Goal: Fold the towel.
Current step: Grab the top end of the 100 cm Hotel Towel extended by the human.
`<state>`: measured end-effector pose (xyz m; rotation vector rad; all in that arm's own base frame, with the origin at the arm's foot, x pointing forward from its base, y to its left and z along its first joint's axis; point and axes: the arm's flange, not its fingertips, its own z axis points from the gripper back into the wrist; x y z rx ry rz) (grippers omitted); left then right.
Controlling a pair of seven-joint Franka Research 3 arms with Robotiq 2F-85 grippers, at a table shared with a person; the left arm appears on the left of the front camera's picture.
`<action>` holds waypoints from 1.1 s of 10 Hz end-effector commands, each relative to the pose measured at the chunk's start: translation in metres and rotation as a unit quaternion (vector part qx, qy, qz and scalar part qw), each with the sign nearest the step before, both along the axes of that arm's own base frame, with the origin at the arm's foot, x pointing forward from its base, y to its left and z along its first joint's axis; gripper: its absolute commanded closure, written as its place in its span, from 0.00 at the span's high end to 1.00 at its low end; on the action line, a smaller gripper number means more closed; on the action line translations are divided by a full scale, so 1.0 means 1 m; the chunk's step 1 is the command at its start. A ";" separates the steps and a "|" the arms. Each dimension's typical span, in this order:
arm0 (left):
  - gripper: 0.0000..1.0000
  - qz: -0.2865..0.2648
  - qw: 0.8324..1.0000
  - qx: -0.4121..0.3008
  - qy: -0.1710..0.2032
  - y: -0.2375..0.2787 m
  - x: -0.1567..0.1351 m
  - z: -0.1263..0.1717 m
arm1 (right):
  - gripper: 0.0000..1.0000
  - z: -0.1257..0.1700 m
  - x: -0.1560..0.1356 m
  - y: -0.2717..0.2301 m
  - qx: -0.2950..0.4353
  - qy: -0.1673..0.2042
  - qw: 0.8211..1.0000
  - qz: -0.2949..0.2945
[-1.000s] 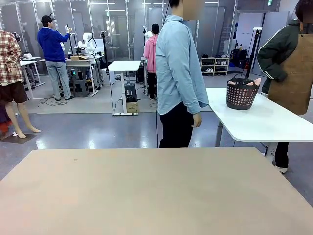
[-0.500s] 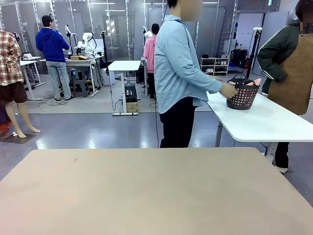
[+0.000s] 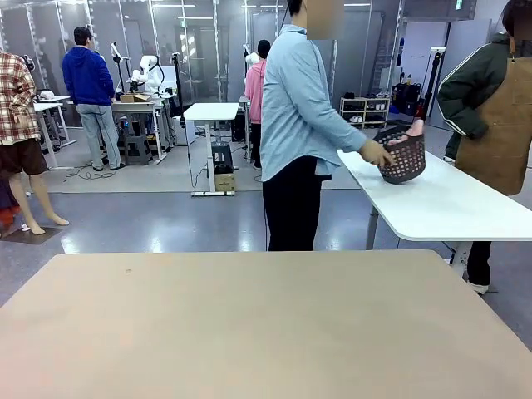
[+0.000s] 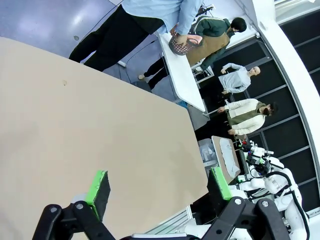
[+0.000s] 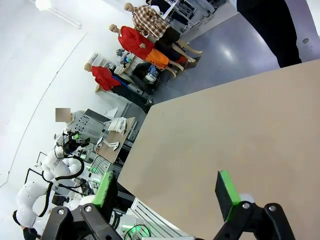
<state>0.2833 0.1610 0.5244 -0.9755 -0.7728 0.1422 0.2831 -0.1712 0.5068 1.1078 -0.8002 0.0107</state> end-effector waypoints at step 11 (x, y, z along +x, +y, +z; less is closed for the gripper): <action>1.00 -0.004 1.000 -0.008 -0.008 -0.001 0.002 0.001 | 1.00 0.000 0.003 0.000 0.000 -0.011 1.000 0.001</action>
